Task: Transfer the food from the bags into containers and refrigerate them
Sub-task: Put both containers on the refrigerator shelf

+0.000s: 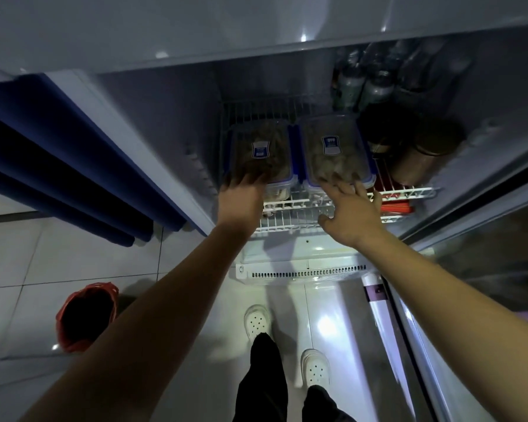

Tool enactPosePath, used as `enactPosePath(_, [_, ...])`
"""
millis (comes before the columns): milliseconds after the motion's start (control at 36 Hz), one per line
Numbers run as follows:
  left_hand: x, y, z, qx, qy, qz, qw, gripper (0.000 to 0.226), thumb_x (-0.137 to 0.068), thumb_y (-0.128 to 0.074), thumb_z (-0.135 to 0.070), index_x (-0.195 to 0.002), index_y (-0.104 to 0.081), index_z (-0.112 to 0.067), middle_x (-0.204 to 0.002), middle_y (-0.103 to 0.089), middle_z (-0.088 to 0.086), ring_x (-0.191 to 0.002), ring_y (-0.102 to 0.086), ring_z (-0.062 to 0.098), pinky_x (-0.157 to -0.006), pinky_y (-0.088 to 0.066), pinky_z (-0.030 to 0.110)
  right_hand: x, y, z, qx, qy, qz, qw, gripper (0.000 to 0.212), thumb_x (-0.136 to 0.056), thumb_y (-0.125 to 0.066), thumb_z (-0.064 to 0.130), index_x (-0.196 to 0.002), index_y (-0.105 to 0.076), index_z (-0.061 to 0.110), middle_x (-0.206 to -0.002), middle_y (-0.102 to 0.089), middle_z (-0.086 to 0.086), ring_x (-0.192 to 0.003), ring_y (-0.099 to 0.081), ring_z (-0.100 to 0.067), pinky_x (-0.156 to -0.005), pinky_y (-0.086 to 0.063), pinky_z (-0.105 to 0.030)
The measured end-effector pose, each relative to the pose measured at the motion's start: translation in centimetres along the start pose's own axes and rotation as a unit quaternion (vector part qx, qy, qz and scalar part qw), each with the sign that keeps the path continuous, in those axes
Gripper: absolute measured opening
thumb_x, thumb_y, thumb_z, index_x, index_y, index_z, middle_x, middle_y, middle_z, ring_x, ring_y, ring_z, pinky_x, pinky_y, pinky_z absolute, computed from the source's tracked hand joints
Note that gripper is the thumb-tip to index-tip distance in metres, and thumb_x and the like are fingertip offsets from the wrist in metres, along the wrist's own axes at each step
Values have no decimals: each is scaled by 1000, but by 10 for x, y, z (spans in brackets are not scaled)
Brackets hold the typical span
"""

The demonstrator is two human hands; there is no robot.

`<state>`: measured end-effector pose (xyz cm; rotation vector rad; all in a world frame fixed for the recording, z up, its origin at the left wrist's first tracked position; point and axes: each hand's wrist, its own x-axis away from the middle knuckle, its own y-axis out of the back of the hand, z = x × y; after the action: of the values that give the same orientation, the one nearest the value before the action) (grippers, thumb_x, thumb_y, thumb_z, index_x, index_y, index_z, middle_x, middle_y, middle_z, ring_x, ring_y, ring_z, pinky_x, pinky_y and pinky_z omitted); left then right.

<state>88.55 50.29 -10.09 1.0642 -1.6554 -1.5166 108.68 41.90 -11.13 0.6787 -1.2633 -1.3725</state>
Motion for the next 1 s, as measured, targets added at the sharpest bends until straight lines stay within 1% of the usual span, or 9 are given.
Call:
enactPosePath(139, [8,-14,3,-16,-3,8,1000,54,-88,-59,-9,-141,-54,-22,-132,-63,14,-116,-59,43,-95,-50,52,1,-2,0,-6,-3,4,1000,78,-91,-59,46,-156,-17,39,-164,-20,7,-153,-2,-27,-117,-11,-62])
enactPosePath(278, [13,-28,6,-19,-1,-20,1000,64,-88,-53,-2,-147,-47,-24,-140,-58,9,-121,-55,38,-100,-41,46,0,-4,-3,-3,2,4,1000,81,-90,-60,46,-156,-13,41,-165,-17,8,-154,0,-26,-117,-12,-63])
enactPosePath(389, [21,-35,0,7,10,-22,1000,80,-81,-50,6,-154,-34,-24,-150,-48,7,-137,-40,33,-117,-25,50,1,-5,-4,5,2,9,1000,83,-90,-61,46,-157,-11,40,-166,-15,8,-154,1,-26,-116,-11,-64])
enactPosePath(472, [28,-37,-1,24,3,-14,1000,84,-81,-51,4,-156,-29,-25,-154,-42,7,-144,-32,34,-124,-12,51,2,-3,-2,-9,-3,21,1000,84,-90,-62,44,-157,-10,41,-166,-13,7,-154,2,-26,-117,-10,-64])
enactPosePath(667, [24,-28,-10,29,11,55,998,83,-84,-60,-5,-156,-25,-27,-159,-34,6,-146,-26,40,-124,-5,54,2,9,5,-40,-18,69,997,92,-87,-67,37,-157,-8,42,-168,-6,9,-154,9,-26,-117,-7,-64])
enactPosePath(806, [21,-22,-10,41,15,97,994,86,-84,-60,-6,-157,-21,-29,-162,-29,7,-149,-19,42,-123,0,53,4,21,7,-20,-16,99,995,91,-88,-65,42,-157,-6,42,-168,-3,8,-154,10,-26,-118,-4,-64])
enactPosePath(889, [20,-13,-7,26,16,141,989,83,-90,-61,-22,-157,-14,-33,-165,-21,6,-149,-15,42,-123,-2,54,13,28,4,9,-6,111,994,90,-90,-61,46,-157,-1,42,-168,0,7,-154,11,-26,-119,0,-63])
enactPosePath(944, [24,-3,-8,6,16,162,987,83,-92,-58,-37,-157,-7,-38,-168,-10,5,-151,-7,42,-121,2,56,26,33,3,8,0,93,996,90,-90,-61,48,-158,-2,41,-168,-1,7,-154,9,-26,-119,-2,-63])
enactPosePath(1000, [32,7,-13,21,11,149,989,81,-92,-55,-47,-157,-7,-42,-168,-9,5,-152,-5,41,-120,3,57,47,40,2,-26,5,59,998,89,-89,-62,48,-158,-6,41,-168,-5,9,-154,6,-24,-119,-4,-63])
